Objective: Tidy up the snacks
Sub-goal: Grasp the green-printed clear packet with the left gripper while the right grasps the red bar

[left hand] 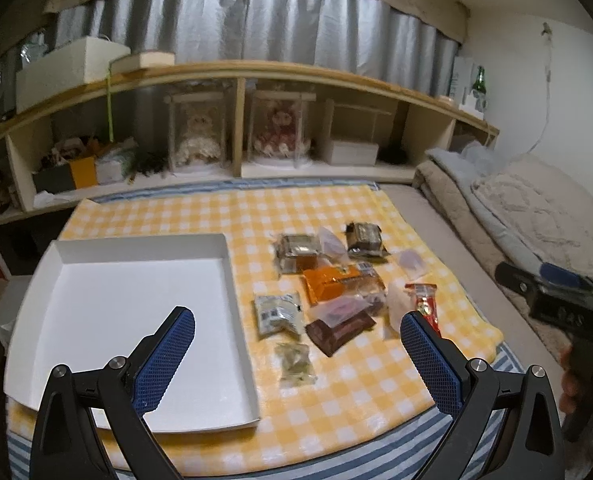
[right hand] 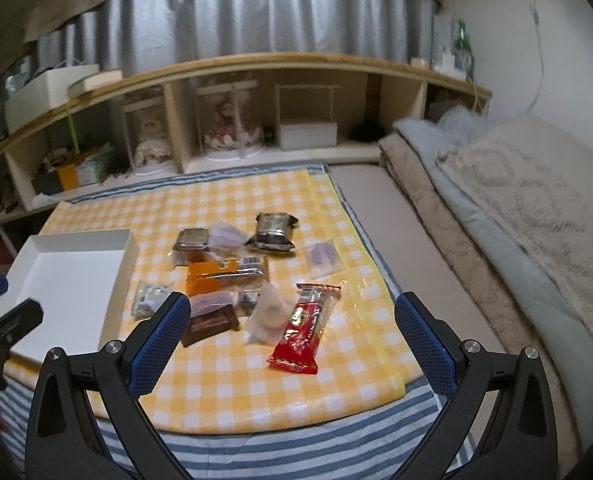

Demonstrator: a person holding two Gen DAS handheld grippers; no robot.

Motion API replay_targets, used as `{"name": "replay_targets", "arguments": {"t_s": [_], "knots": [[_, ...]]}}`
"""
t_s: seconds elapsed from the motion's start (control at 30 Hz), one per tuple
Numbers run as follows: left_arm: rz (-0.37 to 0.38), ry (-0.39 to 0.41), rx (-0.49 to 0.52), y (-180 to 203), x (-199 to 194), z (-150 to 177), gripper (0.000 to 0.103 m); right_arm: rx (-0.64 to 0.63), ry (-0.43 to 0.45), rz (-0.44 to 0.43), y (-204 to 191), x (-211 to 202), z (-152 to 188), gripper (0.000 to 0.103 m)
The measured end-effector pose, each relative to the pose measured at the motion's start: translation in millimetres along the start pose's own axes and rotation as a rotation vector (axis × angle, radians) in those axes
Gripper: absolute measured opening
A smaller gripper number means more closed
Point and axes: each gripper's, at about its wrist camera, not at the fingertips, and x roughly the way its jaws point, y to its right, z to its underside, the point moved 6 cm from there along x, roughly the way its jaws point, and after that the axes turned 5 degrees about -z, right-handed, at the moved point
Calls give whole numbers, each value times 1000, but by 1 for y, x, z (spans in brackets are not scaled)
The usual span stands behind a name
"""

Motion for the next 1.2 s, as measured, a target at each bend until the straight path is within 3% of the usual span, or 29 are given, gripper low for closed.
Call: {"name": "replay_targets", "arguments": {"t_s": [0.43, 0.5, 0.57, 0.77, 0.93, 1.1, 1.2], "knots": [[83, -263, 148, 32, 76, 9, 103, 176, -244, -35, 46, 92, 5, 103], [91, -280, 158, 35, 82, 9, 97, 199, -278, -64, 48, 103, 9, 103], [102, -311, 167, 37, 91, 8, 81, 220, -303, -74, 51, 111, 12, 103], [67, -468, 197, 44, 139, 7, 68, 264, -367, -74, 54, 134, 21, 103], [51, -629, 116, 42, 188, 7, 59, 312, -393, -176, 53, 147, 27, 103], [4, -724, 91, 35, 221, 12, 54, 349, -395, -170, 55, 154, 33, 103], [-30, -741, 102, 34, 229, 17, 48, 352, -425, -189, 55, 159, 39, 103]]}}
